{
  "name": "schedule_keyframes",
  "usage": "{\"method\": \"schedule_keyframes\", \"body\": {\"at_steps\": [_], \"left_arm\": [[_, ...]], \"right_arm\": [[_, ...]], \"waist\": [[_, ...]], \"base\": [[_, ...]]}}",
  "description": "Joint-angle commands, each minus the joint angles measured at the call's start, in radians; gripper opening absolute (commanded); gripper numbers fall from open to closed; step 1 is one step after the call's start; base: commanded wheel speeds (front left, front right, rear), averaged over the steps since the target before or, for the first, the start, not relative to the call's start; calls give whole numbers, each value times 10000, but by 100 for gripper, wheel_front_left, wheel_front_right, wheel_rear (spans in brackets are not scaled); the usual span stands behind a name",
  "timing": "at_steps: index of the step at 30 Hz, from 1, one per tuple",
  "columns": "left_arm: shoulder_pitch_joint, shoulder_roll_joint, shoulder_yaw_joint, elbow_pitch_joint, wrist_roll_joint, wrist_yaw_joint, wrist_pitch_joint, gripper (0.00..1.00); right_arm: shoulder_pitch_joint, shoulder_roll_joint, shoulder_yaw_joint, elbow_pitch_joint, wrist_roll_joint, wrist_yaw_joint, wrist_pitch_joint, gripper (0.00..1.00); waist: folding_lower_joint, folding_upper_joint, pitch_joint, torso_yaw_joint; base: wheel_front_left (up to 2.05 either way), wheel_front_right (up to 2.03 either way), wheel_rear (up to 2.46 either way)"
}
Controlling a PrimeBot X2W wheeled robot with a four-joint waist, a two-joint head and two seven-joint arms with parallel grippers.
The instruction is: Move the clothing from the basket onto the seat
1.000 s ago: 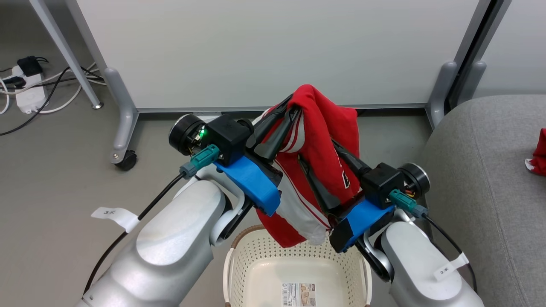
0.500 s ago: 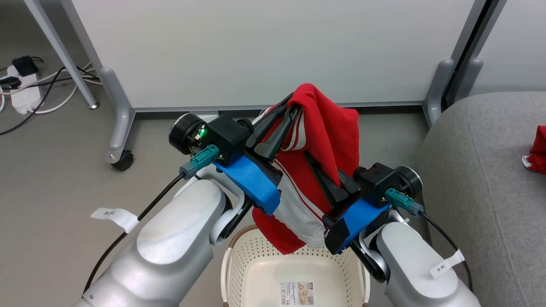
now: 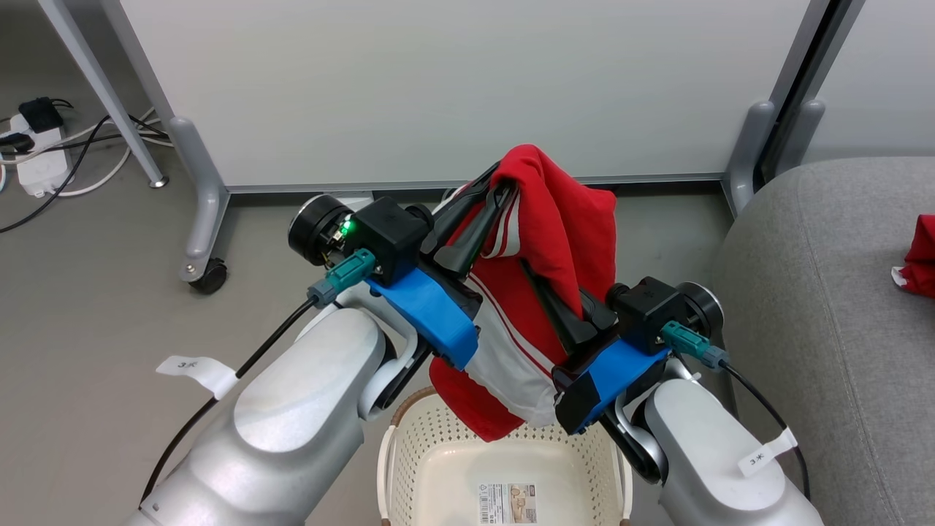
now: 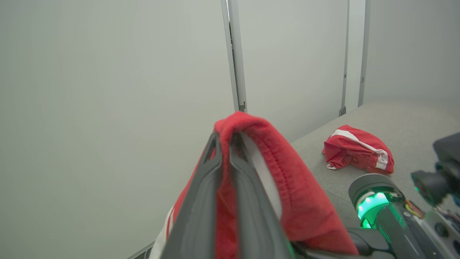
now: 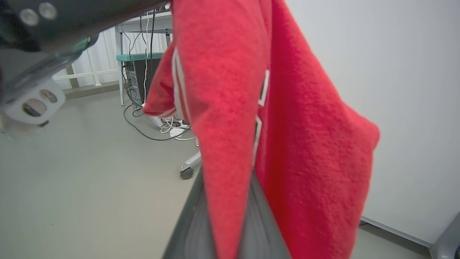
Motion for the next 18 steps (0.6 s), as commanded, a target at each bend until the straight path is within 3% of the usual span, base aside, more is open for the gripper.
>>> {"method": "schedule_keyframes", "body": {"at_steps": [1,3,4,5,18], "left_arm": [[-119,47,-22,28,-46,11,-50,0],[-72,11,-19,74,-132,9,52,0],[-105,29,-24,59,-50,72,34,32],[-138,49,-52,59,9,132,17,100],[-104,134,-76,-24,54,282,-97,100]], "right_arm": [[29,11,-16,-62,46,2,-37,0],[47,12,-11,-80,63,4,-37,0],[55,12,-15,-93,56,4,-37,0],[62,12,-28,-110,56,4,-37,0],[158,6,-407,-348,-50,2,-37,0]], "waist": [[0,0,-2,-6],[0,0,-7,-17],[0,0,-7,-19],[0,0,-3,-20],[0,0,216,-189]], "base": [[0,0,0],[0,0,0],[0,0,0],[0,0,0],[0,0,0]]}}
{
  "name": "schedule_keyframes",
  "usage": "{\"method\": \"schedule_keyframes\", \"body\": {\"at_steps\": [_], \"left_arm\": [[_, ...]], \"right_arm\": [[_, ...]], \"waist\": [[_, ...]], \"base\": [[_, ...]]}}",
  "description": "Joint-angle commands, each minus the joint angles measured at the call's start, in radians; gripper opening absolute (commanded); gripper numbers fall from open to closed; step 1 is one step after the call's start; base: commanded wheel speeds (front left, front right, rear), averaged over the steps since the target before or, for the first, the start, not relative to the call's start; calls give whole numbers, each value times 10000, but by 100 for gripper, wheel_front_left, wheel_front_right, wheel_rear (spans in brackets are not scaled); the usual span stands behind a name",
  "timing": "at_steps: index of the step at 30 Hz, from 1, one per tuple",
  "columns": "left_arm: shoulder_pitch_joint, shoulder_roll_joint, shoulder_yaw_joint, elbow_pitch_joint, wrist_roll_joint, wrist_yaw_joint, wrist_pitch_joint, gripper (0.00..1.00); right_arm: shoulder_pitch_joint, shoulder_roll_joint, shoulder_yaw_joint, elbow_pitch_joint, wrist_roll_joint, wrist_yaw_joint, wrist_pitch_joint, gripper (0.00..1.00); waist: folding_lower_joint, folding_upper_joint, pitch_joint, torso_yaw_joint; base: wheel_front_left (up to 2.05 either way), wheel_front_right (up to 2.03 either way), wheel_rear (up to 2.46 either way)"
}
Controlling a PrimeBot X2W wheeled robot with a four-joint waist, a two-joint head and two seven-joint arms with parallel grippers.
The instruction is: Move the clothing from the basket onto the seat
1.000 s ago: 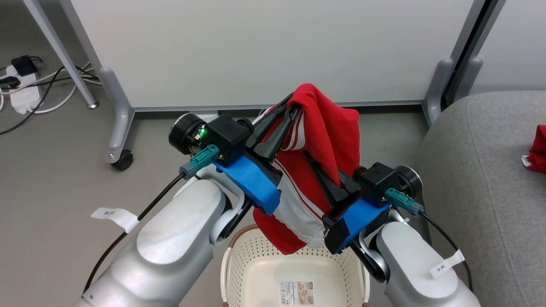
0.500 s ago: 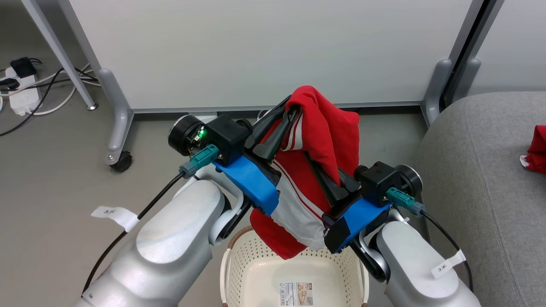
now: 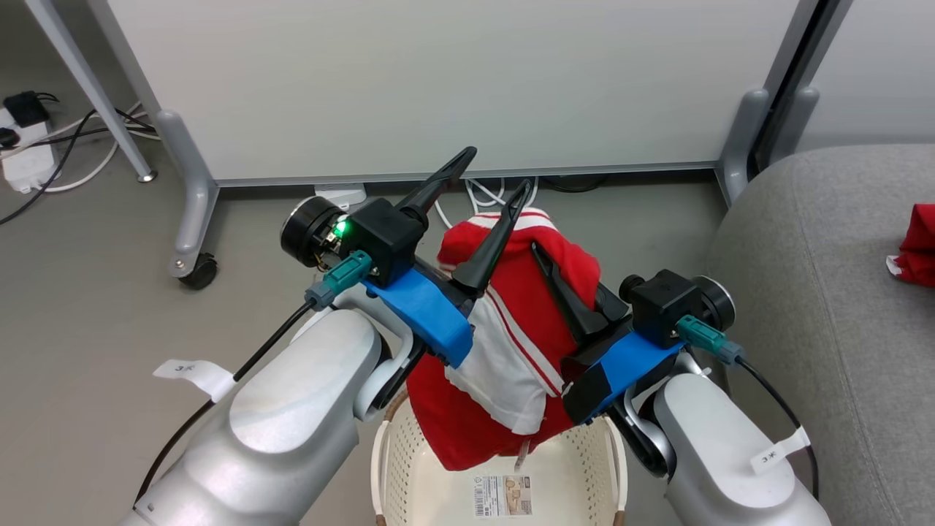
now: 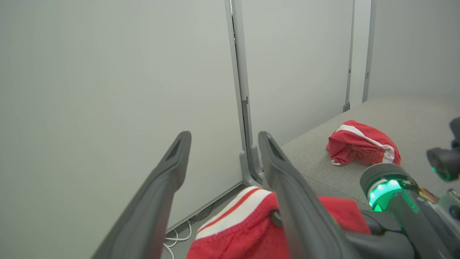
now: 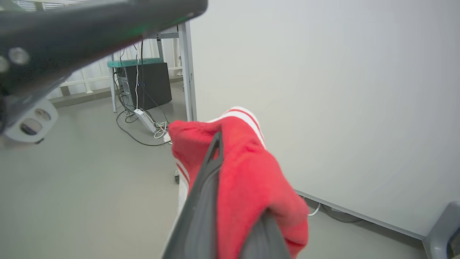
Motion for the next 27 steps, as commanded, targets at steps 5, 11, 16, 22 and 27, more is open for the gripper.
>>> {"method": "schedule_keyframes", "body": {"at_steps": [5,11,16,22,27], "left_arm": [[167,91,-70,-237,109,133,-117,100],[336,136,-183,-365,210,205,-175,100],[452,199,-264,-495,252,184,-200,100],[632,251,-329,-605,351,241,-275,100],[732,191,-419,-680,365,164,-288,100]], "right_arm": [[241,-1,-301,-260,-98,4,-37,0],[385,1,-551,-421,-202,6,-39,0],[520,2,-779,-630,-356,4,-37,0],[736,3,-1182,-971,-478,6,-39,0],[1033,3,-1509,-1275,-640,6,-39,0]], "waist": [[0,0,181,-505],[0,0,336,-1063],[0,0,488,-1661],[0,0,577,-2278],[0,0,601,-2757]], "base": [[0,0,0],[0,0,0],[0,0,0],[0,0,0],[0,0,0]]}}
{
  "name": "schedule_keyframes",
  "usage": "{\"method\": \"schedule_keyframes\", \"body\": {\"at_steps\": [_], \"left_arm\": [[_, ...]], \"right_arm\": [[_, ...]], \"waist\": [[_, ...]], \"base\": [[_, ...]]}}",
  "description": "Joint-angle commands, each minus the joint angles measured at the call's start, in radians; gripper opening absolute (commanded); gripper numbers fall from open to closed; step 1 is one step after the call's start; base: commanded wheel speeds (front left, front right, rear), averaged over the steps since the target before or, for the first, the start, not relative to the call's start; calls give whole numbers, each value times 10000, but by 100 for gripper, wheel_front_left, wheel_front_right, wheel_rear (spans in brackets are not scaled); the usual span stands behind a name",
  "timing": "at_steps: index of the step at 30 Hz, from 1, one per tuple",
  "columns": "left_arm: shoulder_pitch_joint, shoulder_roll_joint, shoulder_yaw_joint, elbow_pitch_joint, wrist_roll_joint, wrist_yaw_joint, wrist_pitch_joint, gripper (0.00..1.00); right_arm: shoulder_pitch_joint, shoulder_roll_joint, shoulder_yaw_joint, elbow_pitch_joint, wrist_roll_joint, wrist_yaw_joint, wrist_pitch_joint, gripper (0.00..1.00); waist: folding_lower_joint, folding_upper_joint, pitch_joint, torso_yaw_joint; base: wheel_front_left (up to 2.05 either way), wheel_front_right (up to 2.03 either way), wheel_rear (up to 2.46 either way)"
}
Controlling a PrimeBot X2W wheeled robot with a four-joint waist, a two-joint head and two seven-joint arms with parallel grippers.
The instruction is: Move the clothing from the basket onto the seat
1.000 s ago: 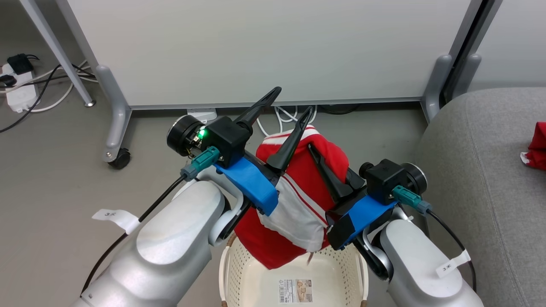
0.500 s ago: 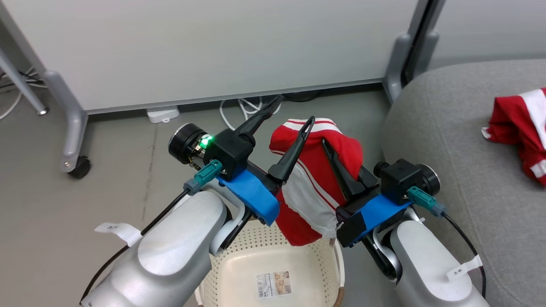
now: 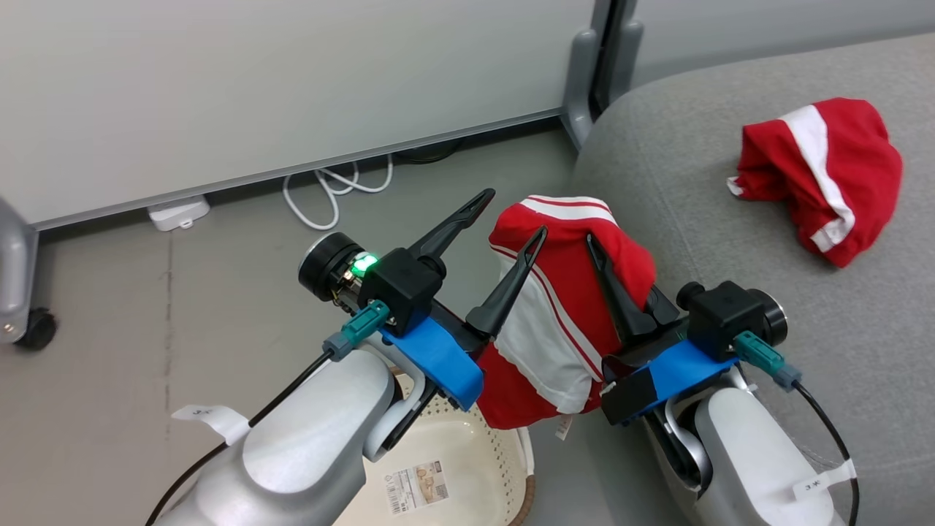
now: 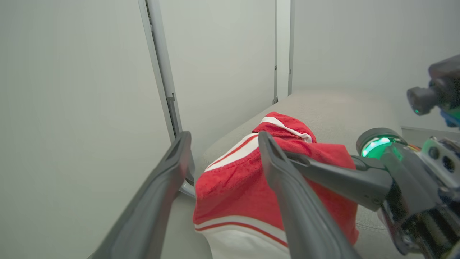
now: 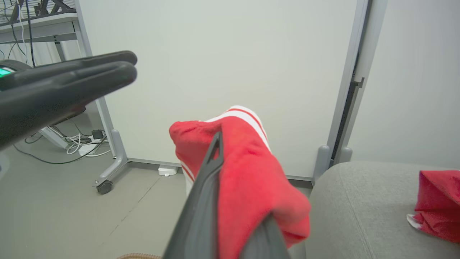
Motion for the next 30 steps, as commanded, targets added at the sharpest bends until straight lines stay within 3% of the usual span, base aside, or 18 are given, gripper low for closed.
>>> {"method": "schedule_keyframes", "body": {"at_steps": [1,16,30], "left_arm": [[84,14,-13,-33,55,-34,-47,100],[27,-148,-229,4,241,-78,-90,100],[-144,-197,-297,83,307,-124,-105,100]], "right_arm": [[184,-1,-87,-146,-102,6,-39,0],[1145,-7,-1063,-1151,-418,6,-39,0],[1475,-83,-1635,-1967,-373,6,-39,0]], "waist": [[-1,0,16,-278],[-1,0,228,-1557],[-1,0,498,-1896]], "base": [[0,0,0],[0,0,0],[0,0,0]]}}
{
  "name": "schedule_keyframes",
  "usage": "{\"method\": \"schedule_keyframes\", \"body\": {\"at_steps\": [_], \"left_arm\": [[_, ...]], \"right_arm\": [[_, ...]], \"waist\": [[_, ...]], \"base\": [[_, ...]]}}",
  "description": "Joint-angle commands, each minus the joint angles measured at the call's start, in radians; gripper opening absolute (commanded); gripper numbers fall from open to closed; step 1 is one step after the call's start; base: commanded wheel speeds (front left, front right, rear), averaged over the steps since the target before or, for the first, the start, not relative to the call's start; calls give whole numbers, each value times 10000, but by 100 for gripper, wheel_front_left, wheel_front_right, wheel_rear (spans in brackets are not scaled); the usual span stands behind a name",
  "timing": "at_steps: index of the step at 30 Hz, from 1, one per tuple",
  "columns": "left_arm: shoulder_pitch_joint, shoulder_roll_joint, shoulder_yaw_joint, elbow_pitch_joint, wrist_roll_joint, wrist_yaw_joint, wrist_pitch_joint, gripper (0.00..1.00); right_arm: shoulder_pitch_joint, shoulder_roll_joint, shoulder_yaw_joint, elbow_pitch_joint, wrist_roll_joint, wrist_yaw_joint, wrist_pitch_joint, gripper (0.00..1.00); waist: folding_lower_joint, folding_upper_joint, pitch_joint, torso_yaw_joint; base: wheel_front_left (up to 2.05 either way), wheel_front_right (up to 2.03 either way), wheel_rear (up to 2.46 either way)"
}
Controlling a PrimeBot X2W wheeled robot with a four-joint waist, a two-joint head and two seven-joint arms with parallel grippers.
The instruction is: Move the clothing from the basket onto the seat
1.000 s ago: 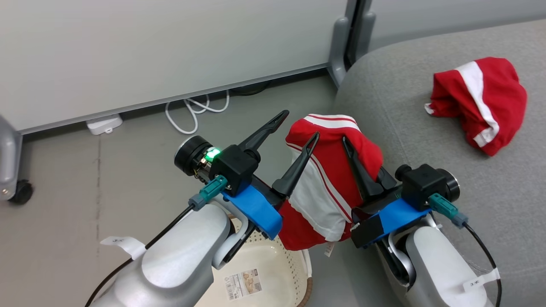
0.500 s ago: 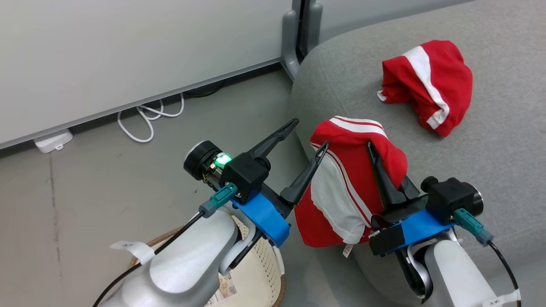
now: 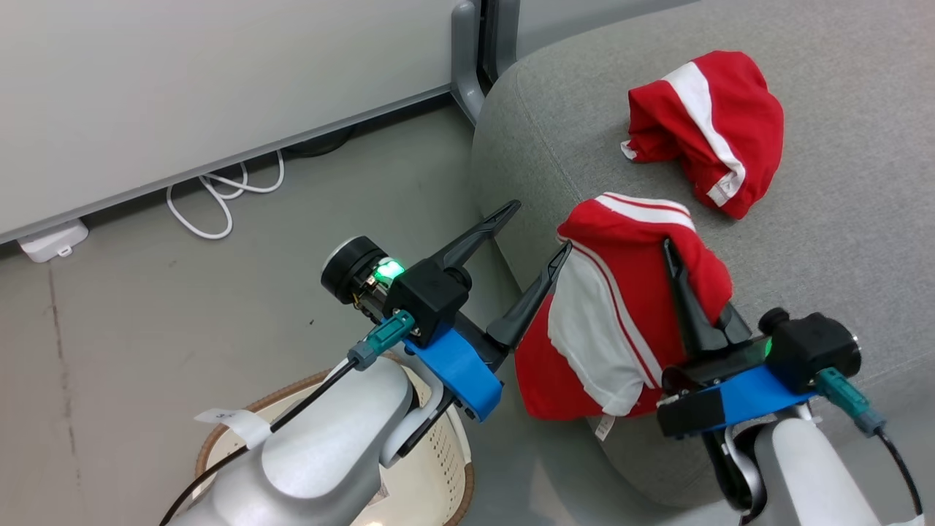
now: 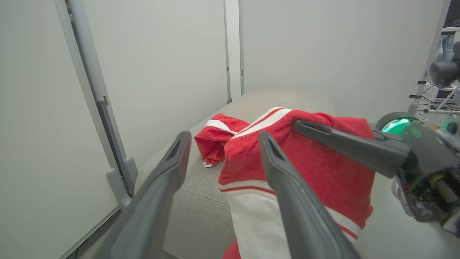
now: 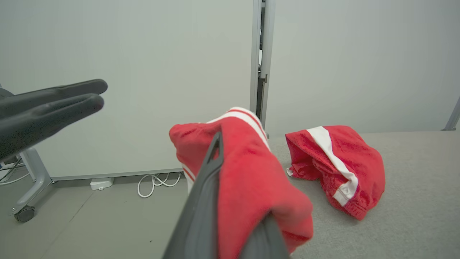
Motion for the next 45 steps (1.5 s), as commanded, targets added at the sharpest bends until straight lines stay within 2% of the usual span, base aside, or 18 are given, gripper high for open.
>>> {"method": "schedule_keyframes", "body": {"at_steps": [1,7,18,27,36,39,45], "left_arm": [[-194,65,38,-20,93,-2,-49,100],[-568,142,111,-145,184,38,42,100],[-1801,381,74,-411,619,-34,324,100],[-2485,439,-62,-510,879,-115,418,100],[-2669,629,-75,-572,916,-44,465,100],[-2707,652,-108,-599,939,-44,480,100],[-2812,611,-159,-633,944,-42,494,100]], "right_arm": [[-339,-98,-193,-207,-4,6,-39,0],[-1536,-331,-881,-617,60,6,-39,0],[-5135,-1304,-2710,-1172,27,4,-39,0],[-7547,-2857,-4212,-770,-91,4,-37,0],[-8238,-4439,-4957,532,180,4,-36,0],[-8036,-4585,-4946,1196,208,4,-37,0],[-7644,-4291,-4936,2288,378,4,-37,0]], "waist": [[0,0,189,66],[0,0,1008,322],[0,0,3273,910],[0,0,4478,1130],[0,0,5083,1063],[0,0,5231,1054],[0,0,5416,1089]], "base": [[0,0,0],[0,0,0],[0,0,0],[0,0,0],[0,0,0],[0,0,0],[0,0,0]]}}
